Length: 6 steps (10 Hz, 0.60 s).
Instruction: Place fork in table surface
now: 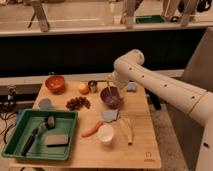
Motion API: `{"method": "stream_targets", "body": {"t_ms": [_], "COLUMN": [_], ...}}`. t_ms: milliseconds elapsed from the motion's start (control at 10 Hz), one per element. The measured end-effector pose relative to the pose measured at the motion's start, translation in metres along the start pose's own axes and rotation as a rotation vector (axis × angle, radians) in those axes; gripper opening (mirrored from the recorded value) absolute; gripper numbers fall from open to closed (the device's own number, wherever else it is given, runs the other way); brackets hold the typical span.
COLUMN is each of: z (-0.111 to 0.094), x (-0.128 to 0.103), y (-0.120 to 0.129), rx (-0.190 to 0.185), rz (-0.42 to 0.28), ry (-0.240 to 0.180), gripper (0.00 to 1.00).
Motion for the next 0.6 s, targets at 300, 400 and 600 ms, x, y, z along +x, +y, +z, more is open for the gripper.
{"method": "stream_targets", "body": {"t_ms": [300, 400, 600], "z": [0.020, 0.028, 0.040], "x": [0.001, 0.004, 0.007], "y": [-0.009, -0.009, -0.006], "rx": [-0.013, -0.025, -0.036], "rz": [-0.107, -0.138, -0.194], "ry": [-0.004, 0.000, 0.005], "gripper": [0.80, 0.80, 0.80]}}
